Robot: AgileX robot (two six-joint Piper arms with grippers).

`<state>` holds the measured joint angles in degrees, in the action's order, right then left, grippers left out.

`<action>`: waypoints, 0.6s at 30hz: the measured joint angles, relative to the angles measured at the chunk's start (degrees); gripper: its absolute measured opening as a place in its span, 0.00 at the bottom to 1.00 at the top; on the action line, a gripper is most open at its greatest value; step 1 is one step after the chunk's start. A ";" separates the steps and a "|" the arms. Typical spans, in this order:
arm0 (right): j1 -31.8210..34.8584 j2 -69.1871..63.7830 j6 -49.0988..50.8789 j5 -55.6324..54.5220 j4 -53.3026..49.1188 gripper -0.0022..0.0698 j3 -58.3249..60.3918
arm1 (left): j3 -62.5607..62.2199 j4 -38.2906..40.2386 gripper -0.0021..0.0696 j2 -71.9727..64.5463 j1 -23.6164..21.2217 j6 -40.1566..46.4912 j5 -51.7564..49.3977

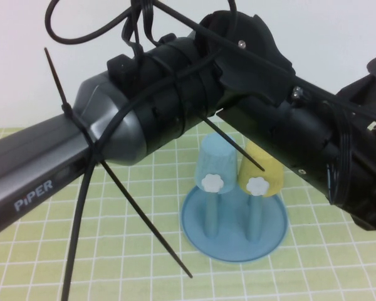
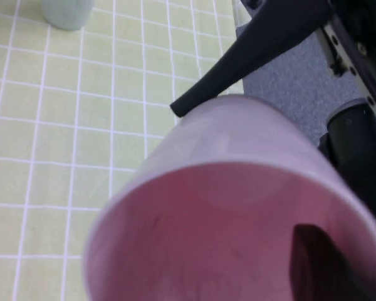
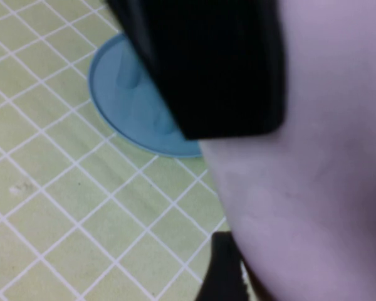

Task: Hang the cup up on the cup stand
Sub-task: Adjust the cup with two arms

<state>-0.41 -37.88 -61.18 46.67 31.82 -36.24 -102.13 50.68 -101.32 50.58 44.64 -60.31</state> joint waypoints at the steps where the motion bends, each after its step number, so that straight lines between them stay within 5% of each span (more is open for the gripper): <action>1: 0.04 -0.14 0.00 -0.16 0.00 0.79 0.00 | 0.00 0.00 0.03 0.00 0.00 0.00 -0.02; 12: 0.13 -0.25 -0.20 0.41 1.72 0.79 0.00 | 0.00 1.11 0.03 -0.57 0.00 -4.41 -1.12; 18: 0.13 -0.25 0.01 0.40 1.72 0.88 0.10 | 0.00 3.37 0.03 -1.66 0.00 -5.68 -0.51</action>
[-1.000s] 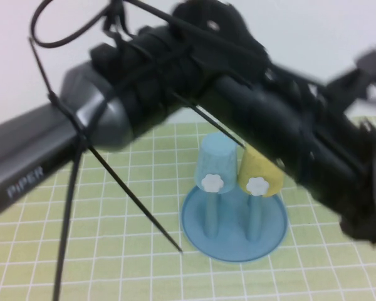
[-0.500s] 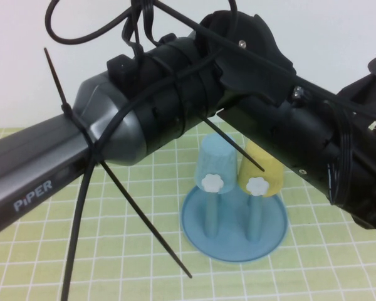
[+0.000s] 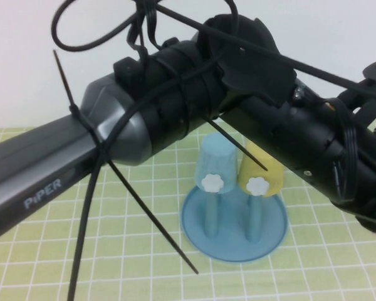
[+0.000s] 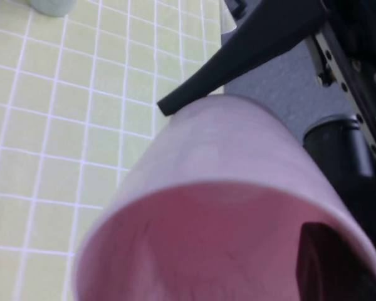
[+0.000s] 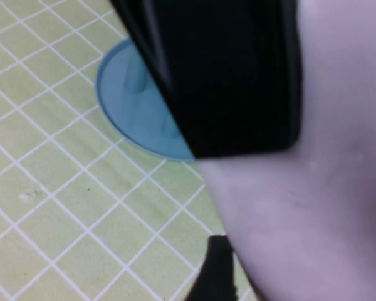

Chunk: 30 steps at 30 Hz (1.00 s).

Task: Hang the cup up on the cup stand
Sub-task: Adjust the cup with two arms

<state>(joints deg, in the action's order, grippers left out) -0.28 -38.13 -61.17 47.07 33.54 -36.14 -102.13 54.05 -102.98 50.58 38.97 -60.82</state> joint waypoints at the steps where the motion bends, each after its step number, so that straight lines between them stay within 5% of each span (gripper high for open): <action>1: 0.00 0.00 0.05 -0.15 0.00 0.90 0.00 | 0.00 0.38 0.03 -0.27 0.00 -0.71 0.25; 7: 0.03 0.00 6.77 -0.24 -2.93 0.93 0.00 | 0.00 1.64 0.03 -0.96 -1.29 -1.92 1.41; 17: 0.03 -0.25 38.15 0.84 -22.82 0.91 -0.10 | 0.00 13.06 0.03 -1.36 -9.96 -2.63 4.14; 24: 0.03 -0.25 58.53 -18.03 -32.55 0.88 -0.10 | 0.08 26.49 0.03 -1.36 -13.89 3.07 4.51; 30: 0.03 -0.27 63.86 -40.61 -21.55 0.88 3.13 | 0.62 35.41 0.03 -1.36 -14.38 11.44 4.51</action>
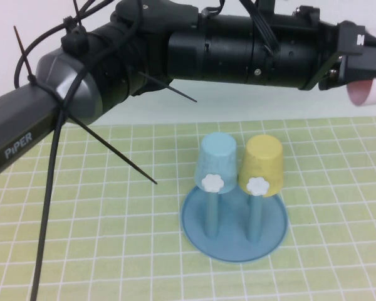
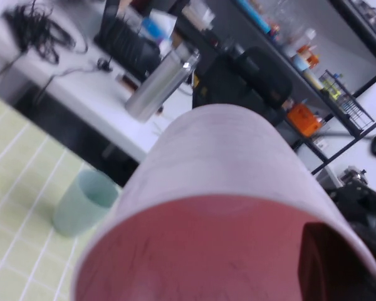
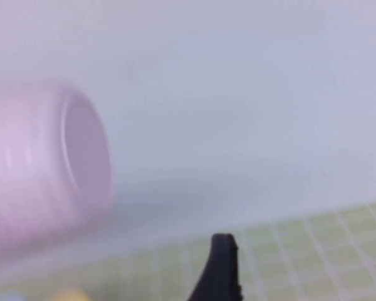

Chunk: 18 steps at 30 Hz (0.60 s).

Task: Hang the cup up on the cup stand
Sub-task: Adjust the cup with two arms

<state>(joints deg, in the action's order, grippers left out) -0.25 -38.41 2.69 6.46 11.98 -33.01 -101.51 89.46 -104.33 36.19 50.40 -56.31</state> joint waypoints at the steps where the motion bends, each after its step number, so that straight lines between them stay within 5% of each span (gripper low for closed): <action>1: 0.00 0.00 0.32 -2.23 2.71 0.88 0.99 | 0.00 0.43 0.03 0.00 0.00 0.22 0.00; 6: 0.00 0.00 5.73 -7.39 12.15 0.87 5.43 | 0.00 1.78 0.03 0.00 0.00 1.53 0.40; 18: -6.95 0.00 35.21 -14.00 13.56 0.82 7.84 | 0.00 9.45 0.03 -2.42 0.11 5.32 2.70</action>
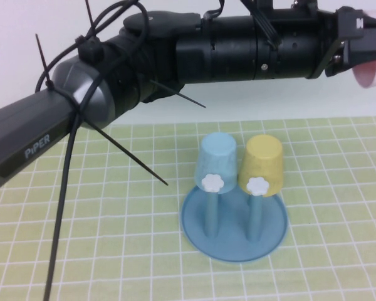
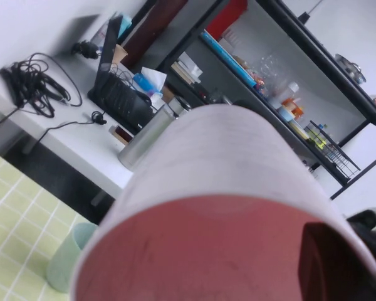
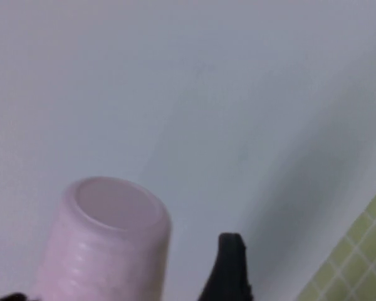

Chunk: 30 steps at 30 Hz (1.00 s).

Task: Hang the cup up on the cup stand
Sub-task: Adjust the cup with two arms

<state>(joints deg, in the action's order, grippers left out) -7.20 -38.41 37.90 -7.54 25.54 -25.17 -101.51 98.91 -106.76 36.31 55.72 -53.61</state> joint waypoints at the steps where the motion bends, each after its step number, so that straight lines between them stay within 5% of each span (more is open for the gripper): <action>1: -0.92 0.00 2.83 -1.24 -0.31 0.82 0.00 | 0.00 0.46 0.03 -0.24 0.00 0.00 0.00; 10: -3.85 -2.40 33.17 -18.24 -17.80 0.82 0.00 | 0.00 2.45 0.03 -0.52 0.08 -1.85 -0.30; 21: -3.85 -15.97 51.76 -28.72 -32.99 0.92 0.03 | 0.00 -1.04 0.03 -0.52 1.79 -8.36 3.24; 30: -3.85 -25.29 56.61 -44.61 -33.63 0.93 0.03 | 0.00 -2.93 0.03 -0.52 1.83 -9.80 2.47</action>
<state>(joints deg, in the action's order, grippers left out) -11.06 -63.69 94.51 -52.14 -8.08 -25.14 -101.51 95.98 -107.28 38.14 45.92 -51.13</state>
